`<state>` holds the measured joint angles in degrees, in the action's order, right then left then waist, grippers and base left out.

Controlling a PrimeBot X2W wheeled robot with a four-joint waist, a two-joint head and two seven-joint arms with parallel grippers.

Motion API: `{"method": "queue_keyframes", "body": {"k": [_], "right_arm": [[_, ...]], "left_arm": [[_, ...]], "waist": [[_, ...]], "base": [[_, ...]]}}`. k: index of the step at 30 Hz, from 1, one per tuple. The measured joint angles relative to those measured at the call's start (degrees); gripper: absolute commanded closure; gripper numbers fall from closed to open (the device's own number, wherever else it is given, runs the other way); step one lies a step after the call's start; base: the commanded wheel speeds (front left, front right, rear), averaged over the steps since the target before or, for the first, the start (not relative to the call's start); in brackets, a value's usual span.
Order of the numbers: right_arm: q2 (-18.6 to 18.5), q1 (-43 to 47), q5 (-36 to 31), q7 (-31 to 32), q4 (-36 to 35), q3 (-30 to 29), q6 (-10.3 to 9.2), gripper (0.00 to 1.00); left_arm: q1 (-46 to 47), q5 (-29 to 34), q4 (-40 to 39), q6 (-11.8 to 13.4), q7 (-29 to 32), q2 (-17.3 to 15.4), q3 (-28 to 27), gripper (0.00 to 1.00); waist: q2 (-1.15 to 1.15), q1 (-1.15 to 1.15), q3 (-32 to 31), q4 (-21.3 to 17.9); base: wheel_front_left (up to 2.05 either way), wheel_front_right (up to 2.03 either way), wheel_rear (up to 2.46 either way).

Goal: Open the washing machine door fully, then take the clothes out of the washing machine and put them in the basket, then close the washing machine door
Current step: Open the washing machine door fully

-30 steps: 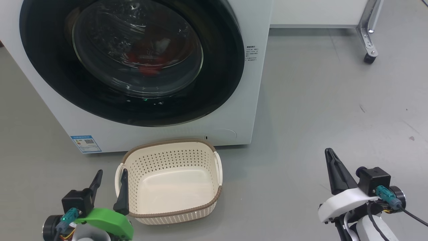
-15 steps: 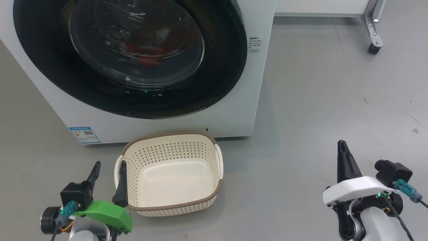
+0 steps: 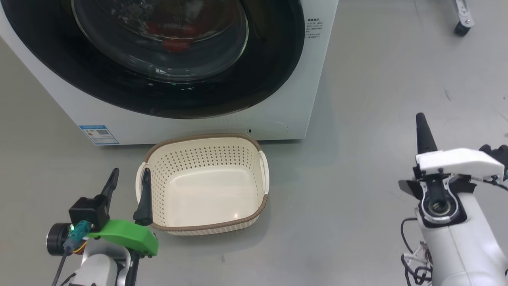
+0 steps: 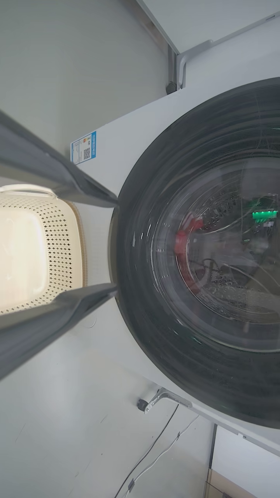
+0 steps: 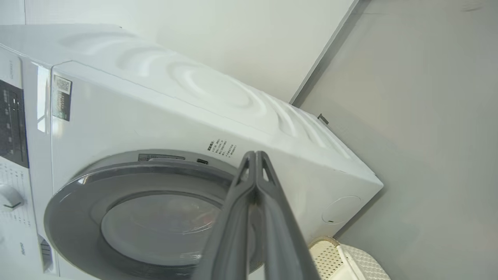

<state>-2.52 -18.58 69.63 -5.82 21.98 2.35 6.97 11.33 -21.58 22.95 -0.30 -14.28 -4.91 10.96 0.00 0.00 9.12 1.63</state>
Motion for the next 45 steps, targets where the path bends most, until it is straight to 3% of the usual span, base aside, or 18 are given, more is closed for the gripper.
{"method": "queue_keyframes", "body": {"k": [6, 16, 22, 30, 45], "right_arm": [[-0.20, -6.45, 11.73, 4.80, 0.35, -2.65, 0.00, 1.00], [-0.47, -19.30, 22.35, 12.40, 2.30, -5.26, 0.00, 1.00], [-1.33, -26.42, 22.60, 16.26, 3.75, -5.03, -0.11, 1.00], [-4.08, -33.76, 22.54, 21.61, 6.77, -2.54, -1.69, 1.00], [-4.38, -44.13, 21.46, 27.16, 12.02, 1.62, -3.58, 1.00]], "left_arm": [[2.46, 0.05, -1.57, -0.03, -0.01, 0.14, 0.18, 0.00], [6.45, 1.41, -4.34, -0.88, -0.10, 0.42, 0.37, 0.00], [8.89, 1.59, -5.21, -1.51, -0.15, 0.88, 0.76, 0.00], [10.63, 1.60, -5.63, -2.02, -0.16, 1.82, 0.94, 0.00], [12.52, 1.86, -6.25, -2.53, -0.16, 2.27, 0.81, 0.00]], "waist": [[0.00, 0.00, 2.70, 0.90], [0.00, 0.00, 8.62, 2.78], [0.00, 0.00, 12.06, 4.04], [0.00, 0.01, 15.65, 6.22], [0.00, 0.00, 20.12, 8.59]], "base": [[0.00, 0.00, 0.00], [0.00, 0.00, 0.00], [0.00, 0.00, 0.00], [0.00, 0.00, 0.00], [0.00, 0.00, 0.00]]}}
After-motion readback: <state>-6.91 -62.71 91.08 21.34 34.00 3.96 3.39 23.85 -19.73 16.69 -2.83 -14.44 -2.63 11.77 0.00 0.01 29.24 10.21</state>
